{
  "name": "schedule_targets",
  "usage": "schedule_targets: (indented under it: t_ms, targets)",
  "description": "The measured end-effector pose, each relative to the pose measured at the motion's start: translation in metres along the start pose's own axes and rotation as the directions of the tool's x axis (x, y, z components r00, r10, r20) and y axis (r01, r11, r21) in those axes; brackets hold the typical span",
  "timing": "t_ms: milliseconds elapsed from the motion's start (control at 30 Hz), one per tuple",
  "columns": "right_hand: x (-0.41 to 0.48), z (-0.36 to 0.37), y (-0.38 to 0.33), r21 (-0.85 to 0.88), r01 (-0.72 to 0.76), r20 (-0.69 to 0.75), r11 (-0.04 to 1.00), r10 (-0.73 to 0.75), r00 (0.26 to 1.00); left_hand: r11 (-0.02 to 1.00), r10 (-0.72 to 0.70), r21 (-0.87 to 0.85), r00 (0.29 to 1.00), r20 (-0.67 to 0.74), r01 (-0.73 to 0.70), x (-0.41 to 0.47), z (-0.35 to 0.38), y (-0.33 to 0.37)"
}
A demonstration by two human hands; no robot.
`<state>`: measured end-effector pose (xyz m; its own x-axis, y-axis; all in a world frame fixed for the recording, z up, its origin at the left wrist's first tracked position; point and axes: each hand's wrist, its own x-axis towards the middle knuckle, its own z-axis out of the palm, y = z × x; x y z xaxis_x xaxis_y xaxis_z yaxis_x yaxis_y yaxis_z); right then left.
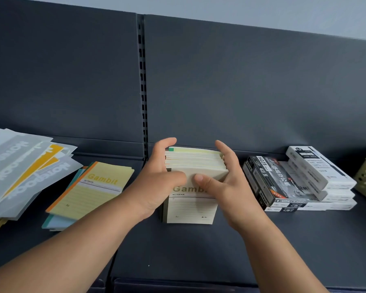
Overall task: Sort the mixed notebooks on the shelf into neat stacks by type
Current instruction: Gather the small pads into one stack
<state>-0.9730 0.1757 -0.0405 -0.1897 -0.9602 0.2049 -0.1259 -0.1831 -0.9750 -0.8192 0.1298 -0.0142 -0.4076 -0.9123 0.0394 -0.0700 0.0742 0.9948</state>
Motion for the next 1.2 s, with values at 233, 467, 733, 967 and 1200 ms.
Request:
schedule_targets:
  t_ms: [233,467,733,967,1200]
  targets:
    - [-0.006,-0.003,-0.012,-0.354,0.037,0.041,0.935,-0.023,0.999,0.933,-0.003,0.357,0.991,0.132,-0.045,-0.006,-0.019,0.006]
    - [-0.006,-0.012,-0.026,-0.708,0.117,0.128,0.696,-0.036,0.991,0.640,-0.068,0.761,0.979,0.192,-0.105,-0.002,-0.030,0.018]
    - [-0.009,-0.007,-0.010,-0.117,-0.069,0.150,0.991,0.086,0.985,0.959,-0.128,0.265,0.989,0.079,0.103,-0.009,-0.022,-0.005]
    - [-0.009,-0.001,-0.006,-0.080,-0.058,0.177,0.995,0.071,0.982,0.973,-0.146,0.194,0.984,0.106,0.124,-0.008,-0.019,-0.009]
    - [-0.008,-0.003,-0.007,-0.140,-0.104,0.129,0.985,0.122,0.984,0.968,-0.160,0.210,0.983,0.094,0.137,-0.006,-0.021,-0.004]
